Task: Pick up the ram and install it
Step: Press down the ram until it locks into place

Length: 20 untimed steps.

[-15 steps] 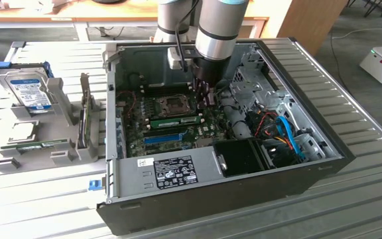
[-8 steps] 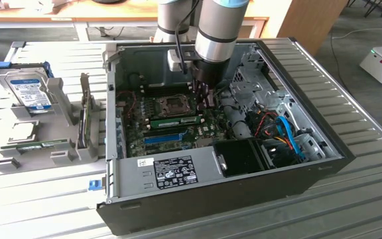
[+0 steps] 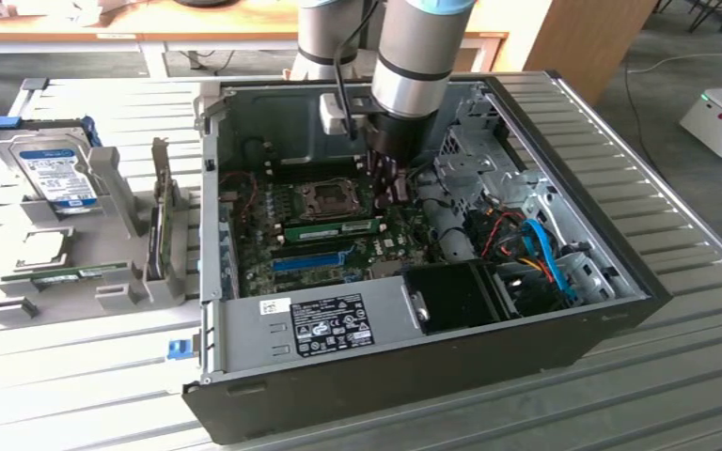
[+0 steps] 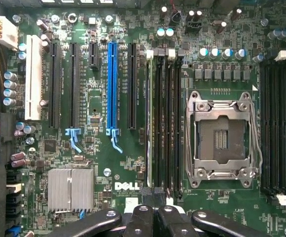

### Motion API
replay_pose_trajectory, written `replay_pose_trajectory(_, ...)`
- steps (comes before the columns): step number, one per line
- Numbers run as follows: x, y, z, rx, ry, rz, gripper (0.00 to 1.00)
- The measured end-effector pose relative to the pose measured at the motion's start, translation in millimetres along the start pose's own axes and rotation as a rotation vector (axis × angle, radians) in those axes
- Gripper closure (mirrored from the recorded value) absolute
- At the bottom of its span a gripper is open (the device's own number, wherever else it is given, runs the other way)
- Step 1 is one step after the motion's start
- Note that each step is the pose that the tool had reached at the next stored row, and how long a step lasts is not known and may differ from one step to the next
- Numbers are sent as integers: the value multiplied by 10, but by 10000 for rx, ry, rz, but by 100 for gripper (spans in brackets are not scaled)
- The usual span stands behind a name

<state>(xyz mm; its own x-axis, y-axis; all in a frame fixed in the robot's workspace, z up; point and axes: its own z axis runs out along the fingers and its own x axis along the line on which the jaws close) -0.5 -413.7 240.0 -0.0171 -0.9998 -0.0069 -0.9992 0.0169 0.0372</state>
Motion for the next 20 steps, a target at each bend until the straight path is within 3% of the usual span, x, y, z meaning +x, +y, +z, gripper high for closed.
replay_pose_trajectory(20,1,-39,77,-12,2,-1,89)
